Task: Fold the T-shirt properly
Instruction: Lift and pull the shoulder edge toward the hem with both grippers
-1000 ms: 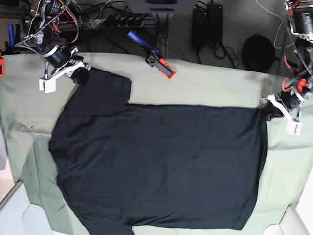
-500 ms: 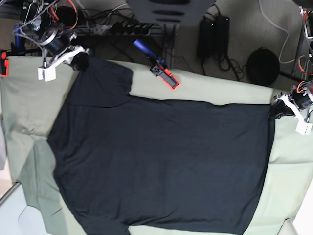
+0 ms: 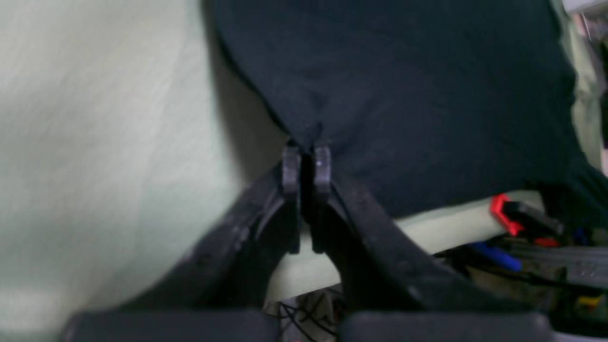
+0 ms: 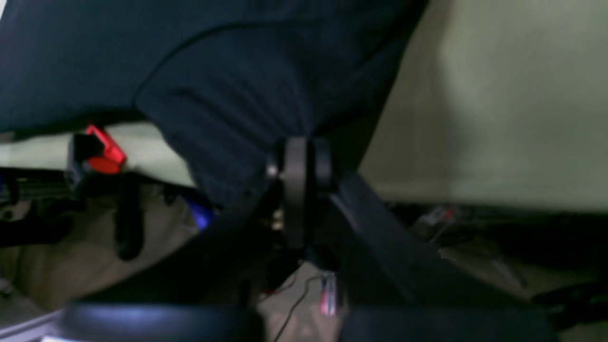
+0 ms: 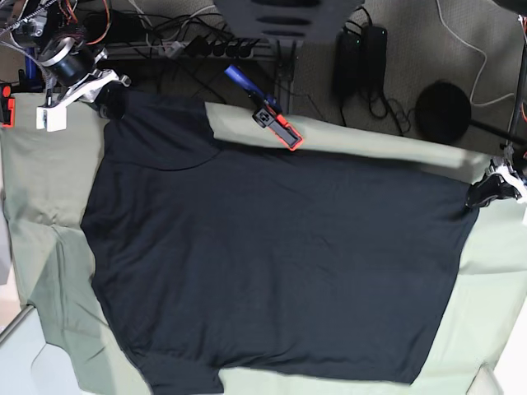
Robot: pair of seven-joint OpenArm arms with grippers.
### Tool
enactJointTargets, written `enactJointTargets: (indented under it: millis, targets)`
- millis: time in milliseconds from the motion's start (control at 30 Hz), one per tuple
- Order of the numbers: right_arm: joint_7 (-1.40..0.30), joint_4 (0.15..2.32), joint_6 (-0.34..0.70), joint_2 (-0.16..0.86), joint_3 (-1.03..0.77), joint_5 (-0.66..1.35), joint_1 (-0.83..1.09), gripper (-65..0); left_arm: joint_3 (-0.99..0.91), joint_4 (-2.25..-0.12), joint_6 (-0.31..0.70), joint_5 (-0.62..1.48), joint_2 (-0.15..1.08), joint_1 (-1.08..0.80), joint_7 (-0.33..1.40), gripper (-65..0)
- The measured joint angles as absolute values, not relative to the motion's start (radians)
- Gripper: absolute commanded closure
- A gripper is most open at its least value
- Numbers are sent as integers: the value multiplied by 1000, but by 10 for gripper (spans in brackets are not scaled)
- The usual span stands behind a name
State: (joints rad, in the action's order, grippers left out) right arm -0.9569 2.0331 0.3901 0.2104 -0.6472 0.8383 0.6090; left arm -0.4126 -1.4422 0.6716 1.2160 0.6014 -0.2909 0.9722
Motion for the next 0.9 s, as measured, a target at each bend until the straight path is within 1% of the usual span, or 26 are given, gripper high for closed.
enactJointTargets:
  millis: [100,233,367,467,700,900]
  targets:
    - [-959,2052,390,210,-648,834,575,0,-413,-1488,672,1220,602,-287,970,0]
    - [-960,2052,390,210,-648,813,500,0,-413,-1492,673,1208,601,-258,963,0]
    - [-948,2052,391,210,-646,787,426,0,-404,-1493,673,1129,601,-214,911,0]
    - [-939,2039,392,211,-628,772,381,0,-363,-1485,674,1067,601,-171,881,0]
    - [-916,1917,393,251,-558,720,242,0,-267,-1335,678,987,567,-15,839,0]
    - [-905,1768,393,291,-504,702,81,0,-244,-1209,680,947,546,127,804,0]
